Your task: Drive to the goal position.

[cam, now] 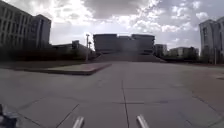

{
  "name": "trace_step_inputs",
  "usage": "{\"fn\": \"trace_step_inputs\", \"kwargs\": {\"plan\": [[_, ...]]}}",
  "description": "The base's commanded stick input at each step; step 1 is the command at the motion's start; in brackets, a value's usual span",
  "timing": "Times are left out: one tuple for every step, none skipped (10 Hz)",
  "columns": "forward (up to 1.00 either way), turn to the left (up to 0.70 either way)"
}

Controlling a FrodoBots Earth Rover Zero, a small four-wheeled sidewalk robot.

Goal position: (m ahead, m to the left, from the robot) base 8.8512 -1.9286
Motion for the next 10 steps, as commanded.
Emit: {"fn": "trace_step_inputs", "kwargs": {"plan": [[0.69, 0.00], [0.69, 0.00], [0.69, 0.00], [0.69, 0.00], [0.69, 0.00], [0.69, 0.00], [0.69, 0.00], [0.69, 0.00], [0.69, 0.00], [0.69, 0.00]]}}
